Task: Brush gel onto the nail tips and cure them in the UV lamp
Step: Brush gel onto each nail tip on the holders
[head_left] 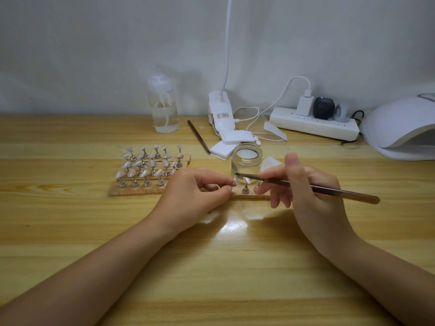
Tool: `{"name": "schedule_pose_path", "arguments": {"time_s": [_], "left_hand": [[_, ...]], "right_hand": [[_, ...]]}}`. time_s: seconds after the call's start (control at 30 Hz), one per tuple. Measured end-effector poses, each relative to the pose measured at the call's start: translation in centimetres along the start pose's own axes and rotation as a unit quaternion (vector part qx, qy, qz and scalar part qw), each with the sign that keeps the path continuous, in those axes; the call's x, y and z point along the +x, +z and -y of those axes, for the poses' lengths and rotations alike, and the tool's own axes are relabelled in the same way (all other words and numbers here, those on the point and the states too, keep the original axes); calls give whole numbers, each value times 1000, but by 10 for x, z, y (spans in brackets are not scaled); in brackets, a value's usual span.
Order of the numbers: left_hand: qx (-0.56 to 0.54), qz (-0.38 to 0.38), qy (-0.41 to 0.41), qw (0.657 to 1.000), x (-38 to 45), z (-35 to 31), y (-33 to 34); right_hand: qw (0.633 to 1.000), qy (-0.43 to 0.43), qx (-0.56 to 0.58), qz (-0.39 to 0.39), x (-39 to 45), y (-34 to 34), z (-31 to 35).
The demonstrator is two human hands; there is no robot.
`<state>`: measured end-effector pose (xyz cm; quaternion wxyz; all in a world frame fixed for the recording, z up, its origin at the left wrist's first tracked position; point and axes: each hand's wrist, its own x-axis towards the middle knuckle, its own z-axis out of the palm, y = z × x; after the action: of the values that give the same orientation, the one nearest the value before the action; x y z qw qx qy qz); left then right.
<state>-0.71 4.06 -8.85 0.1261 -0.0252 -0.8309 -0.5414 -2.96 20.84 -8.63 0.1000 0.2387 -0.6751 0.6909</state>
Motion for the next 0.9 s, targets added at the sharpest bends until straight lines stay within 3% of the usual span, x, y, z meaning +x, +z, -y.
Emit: {"name": "schedule_pose_path", "arguments": {"time_s": [0.73, 0.9], "left_hand": [[-4, 0, -19, 1000, 0, 1, 0], [3, 5, -9, 1000, 0, 1, 0]], "right_hand": [[1000, -20, 9, -16, -4, -5, -1], [1000, -1, -8, 12, 1, 1, 0]]}}
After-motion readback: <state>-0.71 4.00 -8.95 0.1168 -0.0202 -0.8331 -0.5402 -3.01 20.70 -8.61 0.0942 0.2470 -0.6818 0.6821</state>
